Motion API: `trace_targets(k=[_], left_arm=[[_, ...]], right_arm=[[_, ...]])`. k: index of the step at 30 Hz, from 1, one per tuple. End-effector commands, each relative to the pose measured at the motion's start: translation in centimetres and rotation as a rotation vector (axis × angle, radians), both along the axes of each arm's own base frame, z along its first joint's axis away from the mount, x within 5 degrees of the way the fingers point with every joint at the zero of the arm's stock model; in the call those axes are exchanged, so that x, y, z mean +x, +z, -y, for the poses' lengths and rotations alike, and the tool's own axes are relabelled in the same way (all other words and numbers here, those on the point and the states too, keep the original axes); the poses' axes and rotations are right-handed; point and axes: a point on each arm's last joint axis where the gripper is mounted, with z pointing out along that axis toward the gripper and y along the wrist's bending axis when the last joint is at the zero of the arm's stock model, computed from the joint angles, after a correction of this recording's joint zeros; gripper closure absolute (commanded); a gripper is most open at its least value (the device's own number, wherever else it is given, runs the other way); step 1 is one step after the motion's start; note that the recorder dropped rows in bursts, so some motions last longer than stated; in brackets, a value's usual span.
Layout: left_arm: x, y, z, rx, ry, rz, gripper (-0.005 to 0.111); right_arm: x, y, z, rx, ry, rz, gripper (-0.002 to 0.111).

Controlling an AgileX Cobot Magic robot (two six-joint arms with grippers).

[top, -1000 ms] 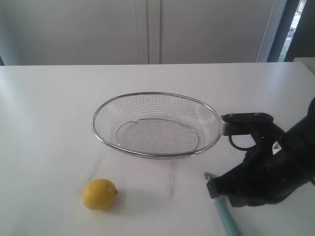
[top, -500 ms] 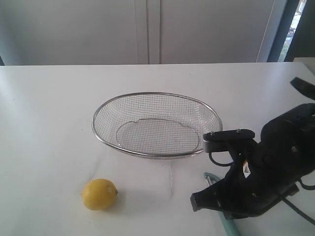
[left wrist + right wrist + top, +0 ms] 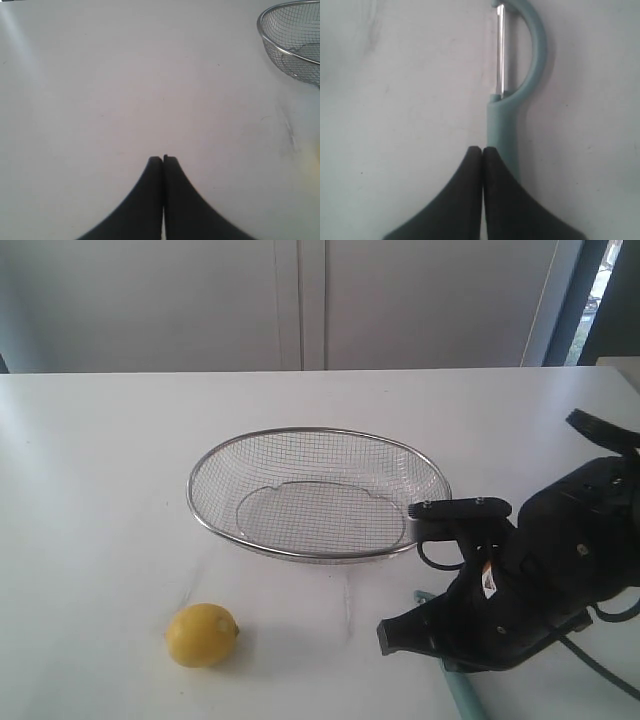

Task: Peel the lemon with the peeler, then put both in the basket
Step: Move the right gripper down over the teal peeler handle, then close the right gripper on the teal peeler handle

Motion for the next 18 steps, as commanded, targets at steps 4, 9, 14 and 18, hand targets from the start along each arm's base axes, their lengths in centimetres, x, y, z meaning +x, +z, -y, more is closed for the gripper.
trace_targets(k=[4,9,14,18], left_arm=[[-0.02,-0.10,0.00,-0.006,0.004,0.000,0.107],[-0.02,-0.10,0.00,-0.006,0.004,0.000,0.107],[-0.02,-0.10,0.00,-0.006,0.004,0.000,0.107],[-0.02,-0.10,0.00,-0.006,0.004,0.000,0.107]], right_arm=[[0.12,-0.04,0.07,-0.013,0.017,0.018,0.094],[0.12,-0.04,0.07,-0.013,0.017,0.018,0.079],[0.16,-0.05,0.23,-0.037,0.038,0.026,0.068],[0.12,-0.08,0.37,-0.055,0.049,0.024,0.066]])
